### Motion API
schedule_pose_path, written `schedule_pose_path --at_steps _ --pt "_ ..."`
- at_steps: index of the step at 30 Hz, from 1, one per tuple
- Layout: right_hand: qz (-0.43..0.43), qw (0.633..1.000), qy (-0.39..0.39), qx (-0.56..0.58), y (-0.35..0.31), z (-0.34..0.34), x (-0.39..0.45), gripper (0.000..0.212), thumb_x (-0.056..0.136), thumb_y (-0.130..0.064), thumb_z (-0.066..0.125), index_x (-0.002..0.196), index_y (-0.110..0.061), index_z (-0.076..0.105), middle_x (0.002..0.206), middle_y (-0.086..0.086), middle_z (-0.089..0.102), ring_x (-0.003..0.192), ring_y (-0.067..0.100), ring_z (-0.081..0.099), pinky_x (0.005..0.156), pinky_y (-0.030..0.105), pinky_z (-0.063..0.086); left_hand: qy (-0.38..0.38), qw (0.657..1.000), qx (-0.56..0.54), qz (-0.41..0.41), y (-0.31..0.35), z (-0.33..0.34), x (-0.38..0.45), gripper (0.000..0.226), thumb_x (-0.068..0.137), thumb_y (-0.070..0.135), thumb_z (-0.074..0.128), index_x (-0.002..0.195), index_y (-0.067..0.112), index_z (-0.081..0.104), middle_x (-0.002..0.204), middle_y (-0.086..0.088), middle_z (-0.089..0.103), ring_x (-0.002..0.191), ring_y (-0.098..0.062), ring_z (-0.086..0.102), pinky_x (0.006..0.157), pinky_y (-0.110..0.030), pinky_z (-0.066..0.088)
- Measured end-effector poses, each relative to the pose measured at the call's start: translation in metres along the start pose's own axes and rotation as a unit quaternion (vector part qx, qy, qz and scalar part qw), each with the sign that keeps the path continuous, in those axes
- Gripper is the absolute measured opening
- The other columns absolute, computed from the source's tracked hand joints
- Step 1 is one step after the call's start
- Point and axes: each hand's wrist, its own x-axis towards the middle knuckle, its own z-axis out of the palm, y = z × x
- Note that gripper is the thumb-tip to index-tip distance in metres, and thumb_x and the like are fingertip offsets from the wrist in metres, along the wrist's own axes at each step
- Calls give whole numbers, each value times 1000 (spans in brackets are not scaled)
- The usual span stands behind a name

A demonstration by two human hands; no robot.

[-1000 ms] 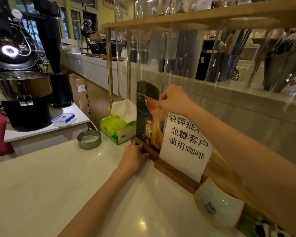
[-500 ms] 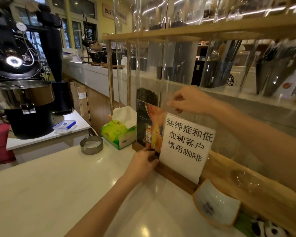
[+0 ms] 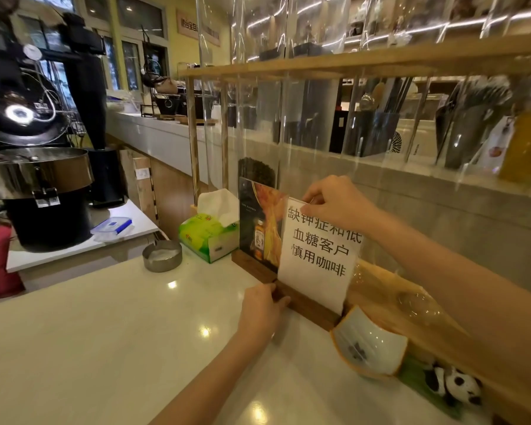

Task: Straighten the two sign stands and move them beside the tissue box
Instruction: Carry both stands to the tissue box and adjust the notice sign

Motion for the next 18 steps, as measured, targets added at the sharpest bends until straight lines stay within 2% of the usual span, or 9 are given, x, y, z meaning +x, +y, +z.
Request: schedule_pose_path --at_steps 4,7,11,13,15,18 --pt "-5 1000 8 5 -1 1 -1 21 82 -15 63 99 -4 68 97 14 73 79 17 65 63 18 51 -15 1000 -9 12 0 4 -5 18 84 27 59 91 11 62 83 -2 56 74 -13 51 53 -12 34" --pt "-2 1000 8 6 -1 1 -1 20 82 -14 62 99 -4 68 97 14 73 75 14 63 61 17 51 -39 998 -48 7 2 9 -10 23 82 30 61 89 8 61 79 -2 55 70 -12 49 51 -14 34" --pt "3 1000 9 5 -1 2 -1 20 83 -14 62 99 -3 68 97 15 73 73 14 62 59 15 50 -45 996 -75 -12 5 12 -10 26 82 33 60 68 17 46 65 5 44 56 -7 41 49 -17 30" --pt "9 1000 10 5 0 2 0 20 83 -14 62 98 -3 69 96 15 73 73 15 62 60 16 50 -45 993 -103 -21 5 13 -9 26 83 34 60 74 11 51 68 0 50 59 -9 44 52 -17 33" --pt "14 1000 11 6 0 2 1 19 83 -14 62 97 -2 69 96 16 73 73 16 63 60 16 49 -43 990 -129 -28 7 13 -9 30 83 34 59 83 3 59 81 -11 61 68 -15 51 57 -19 39" --pt "21 1000 15 9 1 2 2 19 83 -12 62 96 -1 69 96 16 73 74 15 62 58 14 48 -39 989 -141 -27 7 12 -8 32 84 33 58 89 2 62 89 -15 64 72 -17 52 59 -20 40"
